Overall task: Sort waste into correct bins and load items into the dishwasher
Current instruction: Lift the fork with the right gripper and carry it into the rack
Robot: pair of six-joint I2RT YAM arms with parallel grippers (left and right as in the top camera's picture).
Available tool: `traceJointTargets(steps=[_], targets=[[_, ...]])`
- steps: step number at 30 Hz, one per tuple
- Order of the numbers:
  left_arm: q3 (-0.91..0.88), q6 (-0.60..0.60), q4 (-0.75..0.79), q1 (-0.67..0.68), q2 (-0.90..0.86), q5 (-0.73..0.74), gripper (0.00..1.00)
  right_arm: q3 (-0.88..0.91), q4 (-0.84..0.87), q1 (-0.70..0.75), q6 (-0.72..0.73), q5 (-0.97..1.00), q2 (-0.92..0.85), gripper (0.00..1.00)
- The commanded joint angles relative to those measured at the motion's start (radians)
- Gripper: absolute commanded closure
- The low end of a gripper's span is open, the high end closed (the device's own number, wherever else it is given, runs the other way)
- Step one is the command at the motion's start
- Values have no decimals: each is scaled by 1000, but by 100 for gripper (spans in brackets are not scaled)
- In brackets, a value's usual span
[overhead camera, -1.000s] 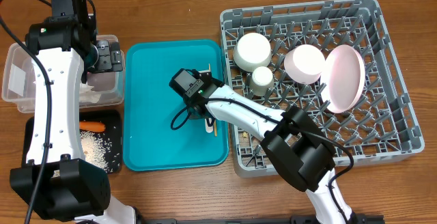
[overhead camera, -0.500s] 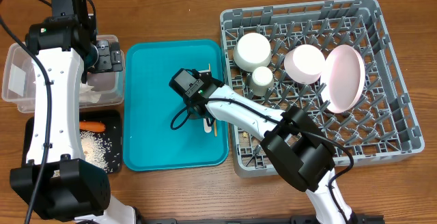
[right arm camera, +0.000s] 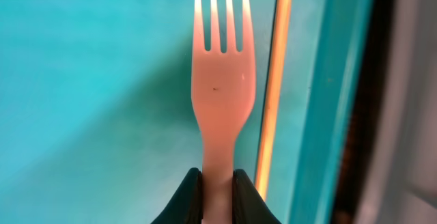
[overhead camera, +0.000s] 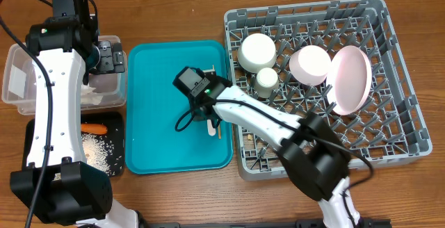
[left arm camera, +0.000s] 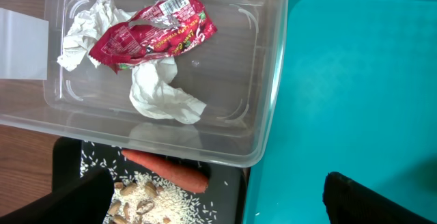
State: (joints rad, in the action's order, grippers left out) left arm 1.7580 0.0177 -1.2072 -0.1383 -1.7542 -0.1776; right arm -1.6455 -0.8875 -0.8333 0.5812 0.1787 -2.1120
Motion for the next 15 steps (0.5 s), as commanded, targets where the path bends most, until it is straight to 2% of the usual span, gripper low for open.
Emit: traceJointTargets(steps=[1,9,15], targets=[[27,-22,0,-5,15,-13,0,-19,-28,-1,-47,0,174,96],[27,-22,0,-5,15,-13,0,-19,-233,21,-127,7,341,96],[27,-22,0,-5,15,-13,0,-19,-414,78,-172,16,378,96]])
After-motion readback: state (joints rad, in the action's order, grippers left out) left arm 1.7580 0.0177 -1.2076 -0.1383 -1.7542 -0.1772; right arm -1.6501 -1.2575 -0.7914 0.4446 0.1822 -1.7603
